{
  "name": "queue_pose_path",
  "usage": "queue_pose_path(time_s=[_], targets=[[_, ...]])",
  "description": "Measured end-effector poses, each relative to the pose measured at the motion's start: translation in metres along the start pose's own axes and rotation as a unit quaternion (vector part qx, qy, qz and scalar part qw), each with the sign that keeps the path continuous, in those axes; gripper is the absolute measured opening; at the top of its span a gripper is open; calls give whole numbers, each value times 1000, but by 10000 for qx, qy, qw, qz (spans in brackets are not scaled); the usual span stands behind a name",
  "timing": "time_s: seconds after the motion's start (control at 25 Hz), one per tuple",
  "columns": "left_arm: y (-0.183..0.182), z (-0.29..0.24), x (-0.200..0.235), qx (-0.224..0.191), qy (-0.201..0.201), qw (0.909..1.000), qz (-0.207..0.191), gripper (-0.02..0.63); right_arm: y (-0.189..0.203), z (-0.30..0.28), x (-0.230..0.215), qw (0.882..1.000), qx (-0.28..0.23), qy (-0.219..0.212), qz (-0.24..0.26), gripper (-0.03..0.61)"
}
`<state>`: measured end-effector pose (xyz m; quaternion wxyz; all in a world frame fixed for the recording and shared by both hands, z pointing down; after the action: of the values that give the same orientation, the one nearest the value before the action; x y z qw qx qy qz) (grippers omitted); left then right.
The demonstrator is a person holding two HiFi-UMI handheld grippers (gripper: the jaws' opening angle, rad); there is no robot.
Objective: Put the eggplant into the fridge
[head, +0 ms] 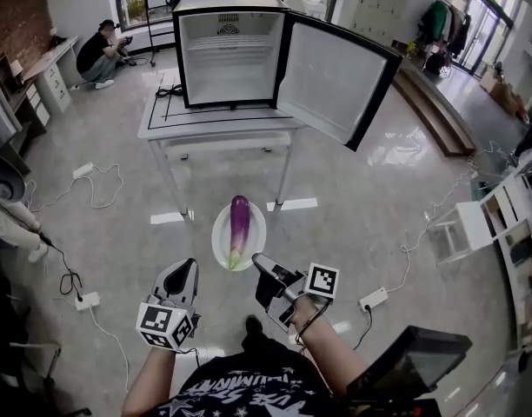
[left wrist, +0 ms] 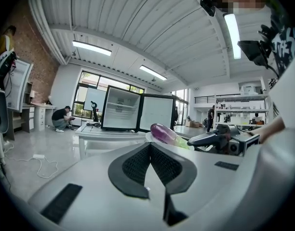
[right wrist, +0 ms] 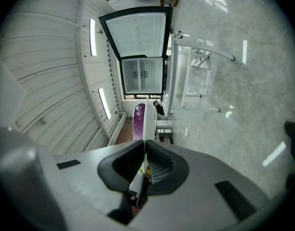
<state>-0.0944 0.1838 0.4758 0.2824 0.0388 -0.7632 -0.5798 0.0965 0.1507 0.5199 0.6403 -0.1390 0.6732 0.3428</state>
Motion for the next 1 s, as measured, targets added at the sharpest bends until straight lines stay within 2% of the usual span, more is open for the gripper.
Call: queue_pose_path(time_s=[0.52,1.0], targets=[[-21,-92,5,-229,-288,9993,-41,9,-89,-43,-30,9993,339,-151,61,21],[-26,-119,11,-213,-388,9990,31,9,-107,-63,-48,9989,441,-139,-84,21]])
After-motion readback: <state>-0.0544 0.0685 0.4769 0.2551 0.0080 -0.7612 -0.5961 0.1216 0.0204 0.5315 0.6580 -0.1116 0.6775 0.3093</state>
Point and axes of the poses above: the fingertips, and each gripper's own axes: z backward along the fingers, x to its left, y out of its underside, the point moved 4 cm from there along z, backward along the fingers, and after that the axes turned 15 degrees about z, right-handed, at the moved point
